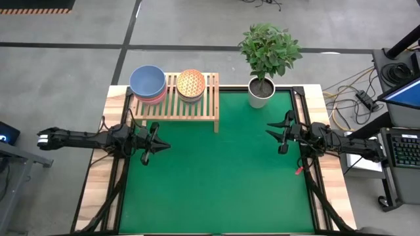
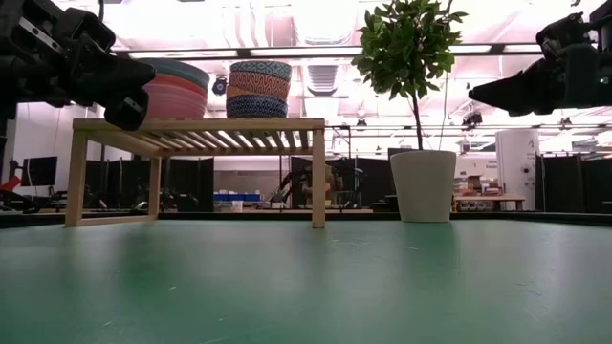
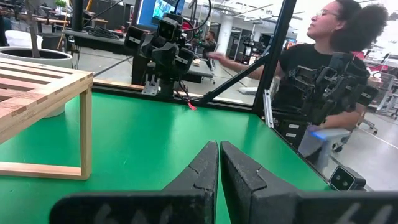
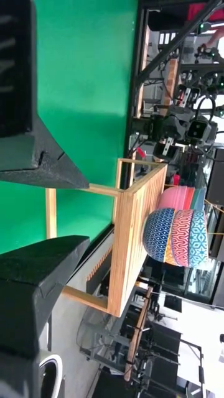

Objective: Place and stack bowls onto a shelf
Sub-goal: Return to Home Position

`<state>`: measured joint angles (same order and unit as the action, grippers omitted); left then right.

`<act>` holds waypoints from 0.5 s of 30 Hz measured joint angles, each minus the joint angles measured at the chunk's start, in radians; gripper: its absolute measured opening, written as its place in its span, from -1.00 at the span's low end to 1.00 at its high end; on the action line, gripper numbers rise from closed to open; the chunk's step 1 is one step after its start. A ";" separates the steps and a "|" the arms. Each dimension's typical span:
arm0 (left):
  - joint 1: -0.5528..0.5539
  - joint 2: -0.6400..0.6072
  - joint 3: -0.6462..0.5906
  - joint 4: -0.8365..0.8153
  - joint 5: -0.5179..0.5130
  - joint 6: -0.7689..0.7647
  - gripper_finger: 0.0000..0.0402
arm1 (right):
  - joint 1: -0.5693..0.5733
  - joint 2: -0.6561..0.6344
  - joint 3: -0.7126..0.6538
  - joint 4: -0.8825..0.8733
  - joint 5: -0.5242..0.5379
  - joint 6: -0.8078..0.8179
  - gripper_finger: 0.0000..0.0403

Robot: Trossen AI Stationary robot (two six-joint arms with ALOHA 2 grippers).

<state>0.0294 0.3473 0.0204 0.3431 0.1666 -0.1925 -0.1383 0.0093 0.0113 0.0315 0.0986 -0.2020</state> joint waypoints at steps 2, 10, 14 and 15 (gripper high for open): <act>0.000 0.000 0.000 0.000 0.000 0.000 -1.00 | 0.000 0.000 0.000 0.000 0.000 0.000 -0.38; 0.000 0.000 0.000 0.000 0.000 0.000 -1.00 | 0.000 0.000 0.000 0.002 0.000 0.000 -0.36; 0.000 0.000 0.000 0.000 0.000 0.000 -1.00 | 0.000 0.000 0.000 0.002 0.000 0.000 -0.39; 0.000 0.000 0.000 0.000 0.000 0.000 -1.00 | 0.000 0.000 0.000 0.002 0.000 0.000 -0.40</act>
<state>0.0295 0.3473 0.0204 0.3432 0.1669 -0.1925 -0.1383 0.0096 0.0116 0.0338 0.0986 -0.2020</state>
